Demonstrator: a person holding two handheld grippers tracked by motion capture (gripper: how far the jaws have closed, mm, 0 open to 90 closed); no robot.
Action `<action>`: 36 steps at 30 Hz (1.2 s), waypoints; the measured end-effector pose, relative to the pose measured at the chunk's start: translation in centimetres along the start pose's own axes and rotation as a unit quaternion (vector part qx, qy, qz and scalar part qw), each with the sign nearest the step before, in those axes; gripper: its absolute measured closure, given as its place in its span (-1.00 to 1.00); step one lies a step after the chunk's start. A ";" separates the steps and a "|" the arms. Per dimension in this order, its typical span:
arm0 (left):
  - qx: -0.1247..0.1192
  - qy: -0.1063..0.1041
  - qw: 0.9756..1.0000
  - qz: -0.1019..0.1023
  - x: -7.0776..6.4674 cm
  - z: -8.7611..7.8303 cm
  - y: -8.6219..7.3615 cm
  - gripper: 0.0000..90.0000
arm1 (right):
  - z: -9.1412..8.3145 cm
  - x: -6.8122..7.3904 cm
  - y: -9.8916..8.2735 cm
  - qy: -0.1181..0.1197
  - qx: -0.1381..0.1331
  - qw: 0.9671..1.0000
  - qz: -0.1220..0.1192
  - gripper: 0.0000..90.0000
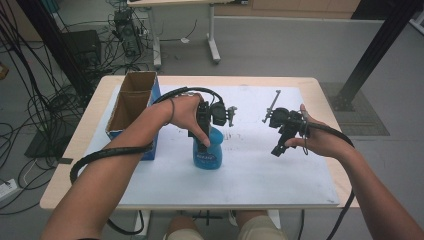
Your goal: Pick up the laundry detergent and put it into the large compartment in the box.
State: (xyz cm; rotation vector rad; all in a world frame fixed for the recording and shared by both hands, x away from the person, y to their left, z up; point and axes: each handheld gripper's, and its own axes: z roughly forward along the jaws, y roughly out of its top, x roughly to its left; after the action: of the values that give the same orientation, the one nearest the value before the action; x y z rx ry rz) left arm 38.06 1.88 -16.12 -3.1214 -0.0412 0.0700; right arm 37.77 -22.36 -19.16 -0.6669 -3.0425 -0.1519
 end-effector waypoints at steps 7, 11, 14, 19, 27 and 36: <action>0.006 -0.002 1.000 0.003 0.0 0.2 0.4 -0.88 | -0.1 0.0 0.0 -0.002 0.000 1.000 0.000 -0.71; 0.003 -0.004 1.000 0.000 0.1 0.3 0.3 -0.88 | 0.0 -0.1 -0.1 -0.001 -0.001 1.000 0.002 -0.71; 0.003 -0.004 1.000 0.001 0.1 0.3 0.4 -0.88 | 0.0 -0.1 -0.1 -0.001 0.000 1.000 0.002 -0.71; -0.001 -0.004 1.000 0.000 0.1 0.1 0.3 -0.88 | -0.1 -0.1 -0.1 -0.001 0.001 1.000 0.000 -0.71; 0.000 -0.002 1.000 -0.003 0.0 0.0 0.3 -0.89 | -0.1 0.0 -0.1 -0.002 -0.001 1.000 0.001 -0.71; 0.001 -0.001 1.000 -0.002 0.1 0.0 0.3 -0.89 | 0.0 0.0 0.0 -0.001 -0.001 1.000 0.001 -0.71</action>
State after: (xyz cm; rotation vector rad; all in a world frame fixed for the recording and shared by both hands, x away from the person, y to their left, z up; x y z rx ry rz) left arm 38.15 1.58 -16.08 -3.1197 -0.0468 0.0731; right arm 37.74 -22.39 -19.17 -0.6707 -3.0444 -0.1550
